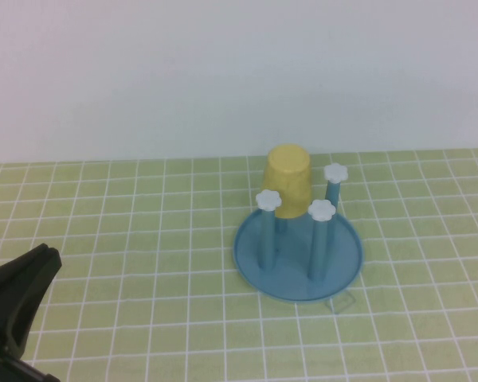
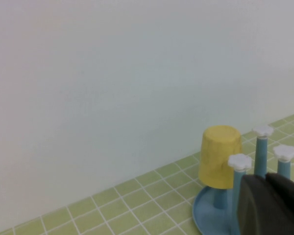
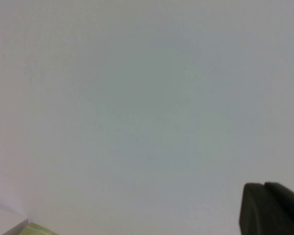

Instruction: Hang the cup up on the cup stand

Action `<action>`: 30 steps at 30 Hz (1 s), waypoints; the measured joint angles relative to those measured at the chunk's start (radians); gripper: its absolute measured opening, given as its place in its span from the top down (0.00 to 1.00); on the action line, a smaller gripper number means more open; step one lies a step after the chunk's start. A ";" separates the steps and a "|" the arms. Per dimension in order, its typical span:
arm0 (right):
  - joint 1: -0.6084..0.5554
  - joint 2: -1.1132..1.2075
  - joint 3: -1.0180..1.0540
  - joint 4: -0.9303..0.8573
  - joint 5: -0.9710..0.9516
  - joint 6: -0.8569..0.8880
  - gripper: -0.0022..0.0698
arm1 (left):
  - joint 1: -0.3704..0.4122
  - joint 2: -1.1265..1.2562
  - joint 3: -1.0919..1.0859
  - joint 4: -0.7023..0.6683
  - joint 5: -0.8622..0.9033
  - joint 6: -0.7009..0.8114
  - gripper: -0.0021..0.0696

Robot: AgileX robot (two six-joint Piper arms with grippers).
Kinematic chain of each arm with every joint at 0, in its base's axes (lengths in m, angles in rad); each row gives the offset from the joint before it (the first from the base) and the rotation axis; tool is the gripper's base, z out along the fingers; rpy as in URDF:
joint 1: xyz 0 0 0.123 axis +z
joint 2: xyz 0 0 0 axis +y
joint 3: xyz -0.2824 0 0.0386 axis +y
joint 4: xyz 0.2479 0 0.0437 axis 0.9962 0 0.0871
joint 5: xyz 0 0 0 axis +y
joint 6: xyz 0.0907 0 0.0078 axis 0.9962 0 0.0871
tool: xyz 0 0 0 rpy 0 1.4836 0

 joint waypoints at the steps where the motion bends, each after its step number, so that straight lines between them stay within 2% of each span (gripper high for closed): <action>1: 0.000 0.000 0.000 0.000 -0.005 0.000 0.97 | 0.000 0.000 0.000 0.000 0.000 0.000 0.97; 8: -0.009 -0.117 0.092 0.000 -0.072 -0.014 0.97 | 0.000 0.021 0.000 -0.007 0.000 0.000 0.97; 16: -0.159 -0.318 0.313 0.000 -0.111 -0.026 0.97 | 0.000 0.137 0.000 -0.011 0.000 0.000 0.97; 19: -0.180 -0.389 0.371 0.000 -0.131 -0.027 0.97 | 0.000 0.204 0.000 -0.011 0.000 0.000 0.97; 25: -0.184 -0.459 0.385 0.000 -0.160 -0.038 0.97 | 0.004 0.306 0.000 -0.011 0.002 -0.002 0.97; 30: -0.184 -0.451 0.391 0.000 -0.098 -0.064 0.97 | 0.053 0.315 0.000 -0.011 0.044 -0.002 0.97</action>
